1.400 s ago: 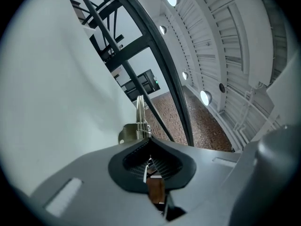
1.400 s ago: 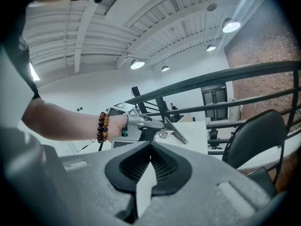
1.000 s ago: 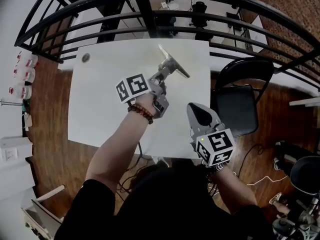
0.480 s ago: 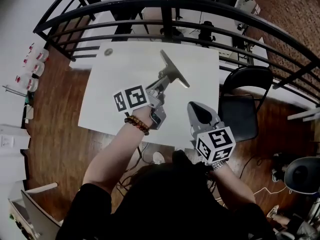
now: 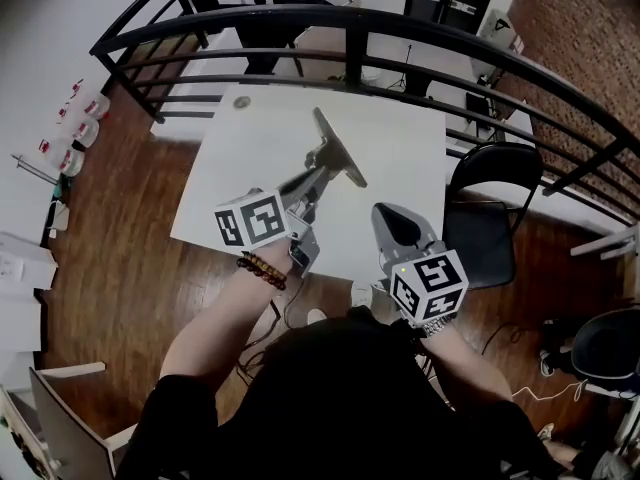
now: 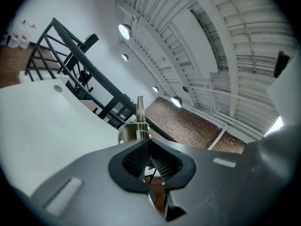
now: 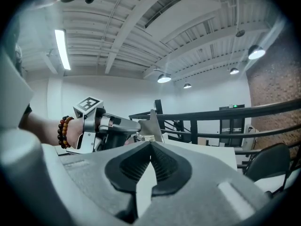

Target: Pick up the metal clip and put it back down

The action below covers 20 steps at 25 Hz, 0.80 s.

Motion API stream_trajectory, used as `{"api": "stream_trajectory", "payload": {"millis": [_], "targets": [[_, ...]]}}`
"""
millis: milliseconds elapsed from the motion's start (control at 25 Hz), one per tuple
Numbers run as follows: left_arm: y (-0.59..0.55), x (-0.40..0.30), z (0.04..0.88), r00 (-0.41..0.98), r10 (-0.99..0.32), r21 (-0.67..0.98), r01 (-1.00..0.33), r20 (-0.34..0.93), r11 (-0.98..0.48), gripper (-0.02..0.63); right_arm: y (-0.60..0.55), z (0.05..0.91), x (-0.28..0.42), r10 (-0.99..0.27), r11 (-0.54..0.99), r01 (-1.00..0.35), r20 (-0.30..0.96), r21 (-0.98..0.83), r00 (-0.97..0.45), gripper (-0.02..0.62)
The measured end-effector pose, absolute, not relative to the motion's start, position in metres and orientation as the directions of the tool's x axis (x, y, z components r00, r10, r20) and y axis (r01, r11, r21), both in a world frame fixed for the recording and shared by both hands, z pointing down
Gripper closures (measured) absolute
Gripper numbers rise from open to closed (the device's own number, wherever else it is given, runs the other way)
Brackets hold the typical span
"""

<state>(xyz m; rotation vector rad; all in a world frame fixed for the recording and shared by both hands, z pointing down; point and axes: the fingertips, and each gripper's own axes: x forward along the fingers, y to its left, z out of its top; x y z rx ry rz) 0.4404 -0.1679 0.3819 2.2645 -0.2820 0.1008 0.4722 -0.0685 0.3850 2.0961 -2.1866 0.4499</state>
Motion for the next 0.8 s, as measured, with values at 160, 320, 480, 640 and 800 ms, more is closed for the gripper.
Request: {"api": "stream_trajectory", "payload": {"millis": [160, 320, 480, 640, 800], "targets": [[-0.172, 0.407, 0.374, 0.962, -0.22, 0.7, -0.267, 0.159, -0.662, 0.583, -0.066, 0.378, 0.452, -0.965, 0.035, -0.99, 0.252, -0.139, -0.07, 0.604], [-0.173, 0.398, 0.375, 0.96, -0.236, 0.686, -0.275, 0.153, -0.673, 0.583, -0.066, 0.376, 0.448, -0.965, 0.043, -0.991, 0.251, -0.128, -0.074, 0.604], [-0.173, 0.395, 0.373, 0.957, -0.247, 0.688, -0.282, 0.153, -0.669, 0.583, -0.067, 0.373, 0.446, -0.965, 0.046, -0.991, 0.249, -0.123, -0.076, 0.604], [-0.174, 0.393, 0.371, 0.957, -0.25, 0.69, -0.281, 0.148, -0.667, 0.581, -0.069, 0.37, 0.445, -0.967, 0.046, -0.992, 0.245, -0.119, -0.074, 0.604], [-0.173, 0.392, 0.373, 0.957, -0.25, 0.69, -0.282, 0.149, -0.666, 0.581, -0.069, 0.371, 0.445, -0.967, 0.046, -0.992, 0.242, -0.114, -0.073, 0.604]]}}
